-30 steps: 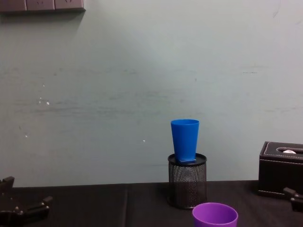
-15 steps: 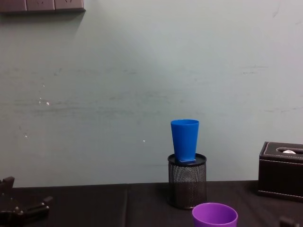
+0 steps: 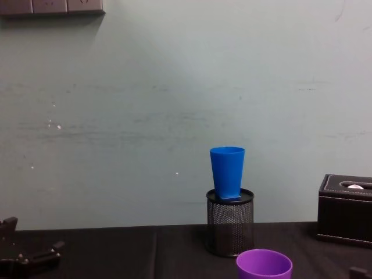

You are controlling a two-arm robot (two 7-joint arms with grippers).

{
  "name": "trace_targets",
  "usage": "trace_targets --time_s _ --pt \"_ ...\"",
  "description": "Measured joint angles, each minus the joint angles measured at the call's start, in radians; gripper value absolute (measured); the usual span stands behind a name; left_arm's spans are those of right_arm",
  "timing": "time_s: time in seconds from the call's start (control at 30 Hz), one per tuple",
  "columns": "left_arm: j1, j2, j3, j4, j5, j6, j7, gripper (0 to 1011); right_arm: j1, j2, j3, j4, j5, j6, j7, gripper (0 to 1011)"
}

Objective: Pick up one cup with a gripper and tap it against the other cup.

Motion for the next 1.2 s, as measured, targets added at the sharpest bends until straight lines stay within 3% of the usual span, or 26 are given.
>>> trace_targets --time_s 0.4,1.2 --pt "0.0 0.0 0.0 0.0 0.0 0.0 0.0 1005 0.054 -0.063 -0.006 0.05 0.009 0.032 0.058 1003" --pt "0.0 0.0 0.0 0.0 0.0 0.0 0.0 1005 0.148 -0.165 -0.015 0.158 -0.049 0.054 0.132 1003"
